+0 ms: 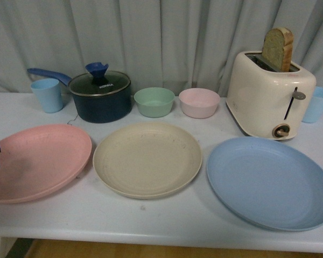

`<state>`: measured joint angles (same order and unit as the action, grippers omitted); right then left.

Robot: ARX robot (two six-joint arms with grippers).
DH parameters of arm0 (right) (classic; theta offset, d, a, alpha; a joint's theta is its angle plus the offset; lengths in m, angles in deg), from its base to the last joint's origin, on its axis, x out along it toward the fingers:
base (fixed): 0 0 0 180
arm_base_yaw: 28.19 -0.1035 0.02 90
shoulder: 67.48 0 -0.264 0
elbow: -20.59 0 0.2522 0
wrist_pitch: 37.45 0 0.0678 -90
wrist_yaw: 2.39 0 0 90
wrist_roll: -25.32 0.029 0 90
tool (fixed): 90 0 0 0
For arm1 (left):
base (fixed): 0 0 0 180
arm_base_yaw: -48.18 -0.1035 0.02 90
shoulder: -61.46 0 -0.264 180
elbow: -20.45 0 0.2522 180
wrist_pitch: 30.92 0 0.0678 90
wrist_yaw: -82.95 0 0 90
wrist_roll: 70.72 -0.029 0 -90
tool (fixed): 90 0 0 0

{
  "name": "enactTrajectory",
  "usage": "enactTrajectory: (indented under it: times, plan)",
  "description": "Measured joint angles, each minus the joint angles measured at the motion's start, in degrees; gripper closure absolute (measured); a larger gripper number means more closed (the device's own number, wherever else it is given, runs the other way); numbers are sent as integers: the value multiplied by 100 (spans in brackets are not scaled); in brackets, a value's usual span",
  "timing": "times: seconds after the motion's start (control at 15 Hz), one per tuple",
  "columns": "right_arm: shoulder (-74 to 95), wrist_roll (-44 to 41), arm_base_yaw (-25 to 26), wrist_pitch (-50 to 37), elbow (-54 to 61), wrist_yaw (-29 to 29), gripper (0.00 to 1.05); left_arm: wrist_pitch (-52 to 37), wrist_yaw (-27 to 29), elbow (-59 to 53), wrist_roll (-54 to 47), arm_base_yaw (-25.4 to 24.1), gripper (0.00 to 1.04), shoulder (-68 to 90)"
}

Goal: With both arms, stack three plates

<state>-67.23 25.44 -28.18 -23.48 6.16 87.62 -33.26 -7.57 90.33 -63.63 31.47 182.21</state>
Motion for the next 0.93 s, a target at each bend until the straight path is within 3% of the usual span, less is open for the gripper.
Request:
enactTrajectory:
  times: [0.53,0.66,0.93]
  plan:
    - [0,0,0,0,0,0,6,-22,74,50,-190,155,102,26]
    - [0,0,0,0,0,0,6,518,317,236,-748,-365,102,-876]
    - [0,0,0,-2,0,0,6,671,203,243,-852,306,102,-1849]
